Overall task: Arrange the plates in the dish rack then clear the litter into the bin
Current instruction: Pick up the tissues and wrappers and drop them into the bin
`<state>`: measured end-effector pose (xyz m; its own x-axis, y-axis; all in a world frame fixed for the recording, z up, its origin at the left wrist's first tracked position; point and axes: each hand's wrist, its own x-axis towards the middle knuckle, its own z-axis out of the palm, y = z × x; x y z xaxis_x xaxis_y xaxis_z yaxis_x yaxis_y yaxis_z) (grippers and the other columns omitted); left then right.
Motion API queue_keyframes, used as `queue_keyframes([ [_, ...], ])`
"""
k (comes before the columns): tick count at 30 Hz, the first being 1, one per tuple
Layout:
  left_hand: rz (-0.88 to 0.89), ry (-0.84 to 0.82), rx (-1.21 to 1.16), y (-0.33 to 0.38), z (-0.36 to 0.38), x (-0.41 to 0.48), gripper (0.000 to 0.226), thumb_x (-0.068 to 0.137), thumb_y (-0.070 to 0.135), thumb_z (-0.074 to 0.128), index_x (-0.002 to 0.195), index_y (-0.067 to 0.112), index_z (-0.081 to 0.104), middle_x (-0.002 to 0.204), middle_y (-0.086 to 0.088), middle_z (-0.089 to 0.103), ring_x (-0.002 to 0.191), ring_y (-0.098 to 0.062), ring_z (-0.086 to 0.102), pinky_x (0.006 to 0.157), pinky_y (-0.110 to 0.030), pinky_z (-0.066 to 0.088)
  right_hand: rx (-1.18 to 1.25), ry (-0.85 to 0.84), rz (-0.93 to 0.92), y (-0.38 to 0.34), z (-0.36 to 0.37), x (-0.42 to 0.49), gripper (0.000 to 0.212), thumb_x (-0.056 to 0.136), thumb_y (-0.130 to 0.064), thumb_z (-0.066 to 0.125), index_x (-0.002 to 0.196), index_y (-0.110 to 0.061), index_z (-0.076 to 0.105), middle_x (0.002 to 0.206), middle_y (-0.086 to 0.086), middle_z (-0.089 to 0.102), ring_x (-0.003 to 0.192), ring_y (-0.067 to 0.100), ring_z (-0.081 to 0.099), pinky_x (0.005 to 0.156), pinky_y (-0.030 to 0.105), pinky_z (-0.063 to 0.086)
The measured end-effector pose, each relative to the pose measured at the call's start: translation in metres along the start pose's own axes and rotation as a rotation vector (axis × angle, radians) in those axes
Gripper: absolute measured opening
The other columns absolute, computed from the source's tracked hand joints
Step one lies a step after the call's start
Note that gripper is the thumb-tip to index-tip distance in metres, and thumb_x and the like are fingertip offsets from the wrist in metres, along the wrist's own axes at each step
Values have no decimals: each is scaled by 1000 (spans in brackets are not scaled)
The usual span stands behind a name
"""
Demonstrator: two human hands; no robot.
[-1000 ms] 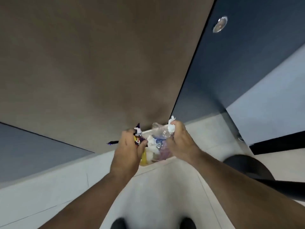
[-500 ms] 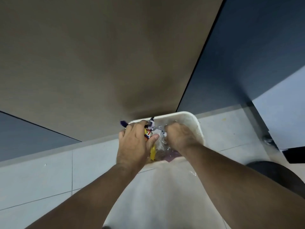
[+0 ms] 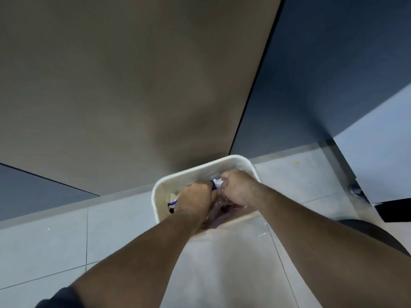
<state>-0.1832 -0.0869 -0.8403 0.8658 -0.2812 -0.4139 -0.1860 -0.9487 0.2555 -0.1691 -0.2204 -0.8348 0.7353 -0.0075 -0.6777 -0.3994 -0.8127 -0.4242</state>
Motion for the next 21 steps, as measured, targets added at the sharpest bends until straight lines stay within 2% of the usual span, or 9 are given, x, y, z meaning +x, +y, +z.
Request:
queue_keyframes([
  [3, 96, -23, -66, -4, -9, -10, 26, 100, 30, 40, 109, 14, 58, 106, -12, 66, 96, -33, 61, 77, -35, 43, 70, 41, -13, -6, -5, -13, 36, 90, -6, 55, 121, -24, 62, 112, 3, 66, 104, 24, 63, 93, 34, 52],
  [5, 119, -44, -116, -14, -25, -23, 23, 101, 23, 37, 104, 15, 59, 101, -10, 67, 93, -31, 60, 77, -34, 44, 112, 73, -28, -13, -13, -33, 34, 93, -9, 53, 123, -24, 62, 117, 0, 63, 109, 21, 60, 98, 31, 49],
  [8, 164, -6, -137, -25, -61, -49, 28, 101, 29, 35, 95, 19, 61, 97, -3, 66, 91, -24, 60, 78, -32, 45, 49, 134, -112, -29, -35, -79, 30, 97, -20, 52, 123, -26, 63, 119, -2, 64, 106, 18, 60, 95, 29, 49],
  [12, 218, 101, -152, -23, -129, -95, 39, 96, 44, 31, 113, 25, 61, 112, 3, 64, 104, -20, 56, 87, -32, 46, -34, 198, -208, -59, -73, -151, 28, 93, -27, 52, 117, -35, 64, 113, -12, 64, 103, 15, 59, 86, 29, 51],
  [14, 245, 145, -137, -17, -173, -123, 49, 93, 52, 27, 121, 27, 57, 116, 7, 62, 109, -17, 53, 89, -31, 45, -100, 216, -244, -79, -94, -189, 32, 92, -30, 49, 121, -34, 60, 119, -11, 61, 109, 16, 56, 88, 33, 50],
  [17, 308, 220, -139, -5, -245, -167, 58, 91, 59, 20, 124, 28, 57, 117, 9, 61, 110, -15, 53, 89, -31, 46, -147, 251, -251, -114, -131, -248, 41, 93, -38, 48, 134, -35, 51, 132, -10, 54, 116, 16, 50, 92, 33, 47],
  [21, 357, 255, -148, 9, -343, -221, 61, 90, 64, 18, 129, 30, 51, 125, 12, 56, 117, -11, 49, 95, -30, 44, -168, 318, -318, -164, -187, -328, 48, 95, -50, 45, 141, -39, 40, 146, -17, 40, 132, 11, 38, 106, 36, 39],
])
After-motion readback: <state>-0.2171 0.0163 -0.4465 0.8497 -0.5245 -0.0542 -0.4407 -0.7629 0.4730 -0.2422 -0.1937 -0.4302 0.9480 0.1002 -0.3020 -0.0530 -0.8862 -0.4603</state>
